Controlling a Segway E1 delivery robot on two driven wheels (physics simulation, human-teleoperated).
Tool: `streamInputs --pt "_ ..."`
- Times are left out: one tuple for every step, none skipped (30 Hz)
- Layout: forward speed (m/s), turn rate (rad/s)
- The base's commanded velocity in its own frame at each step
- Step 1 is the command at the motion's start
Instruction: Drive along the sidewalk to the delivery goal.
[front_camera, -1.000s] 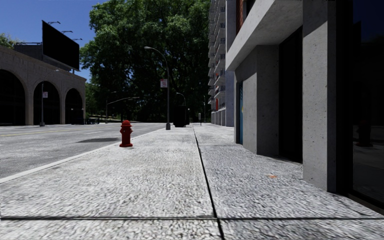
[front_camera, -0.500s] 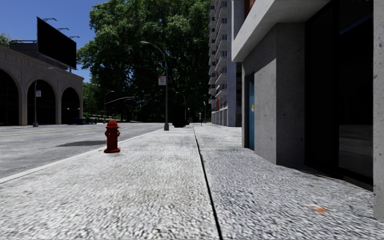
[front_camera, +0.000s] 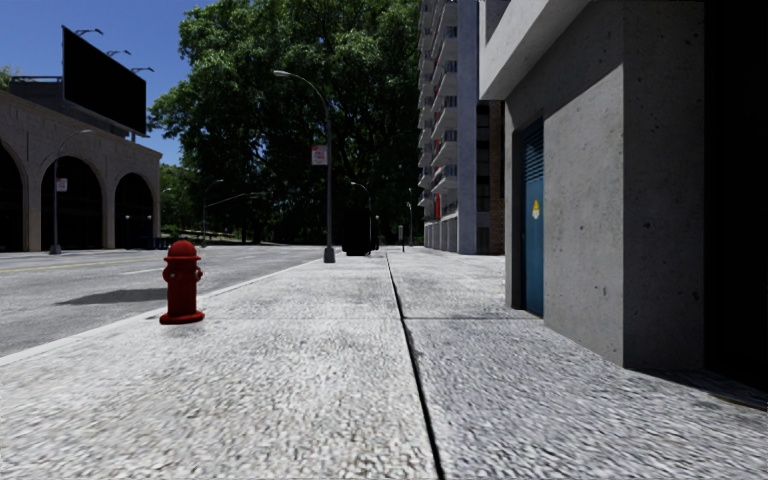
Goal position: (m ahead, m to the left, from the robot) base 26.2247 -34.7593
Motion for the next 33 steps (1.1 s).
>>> streamInputs --pt "2.0 0.0" --pt "2.0 0.0" --pt "2.0 0.0" --pt "2.0 0.0" --pt "2.0 0.0" --pt "2.0 0.0" --pt "2.0 0.0" --pt "2.0 0.0" --pt "2.0 0.0" --pt "2.0 0.0" --pt "2.0 0.0" --pt "2.0 0.0" --pt "2.0 0.0" --pt "2.0 0.0" --pt "2.0 0.0" --pt "2.0 0.0" --pt "2.0 0.0" --pt "2.0 0.0" --pt "2.0 0.0" --pt "2.0 0.0" --pt "2.0 0.0" --pt "2.0 0.0" --pt "2.0 0.0" --pt "2.0 0.0" --pt "2.0 0.0" --pt "2.0 0.0" --pt "2.0 0.0" --pt "2.0 0.0" --pt "2.0 0.0" --pt "2.0 0.0" --pt "2.0 0.0" --pt "2.0 0.0" --pt "2.0 0.0"
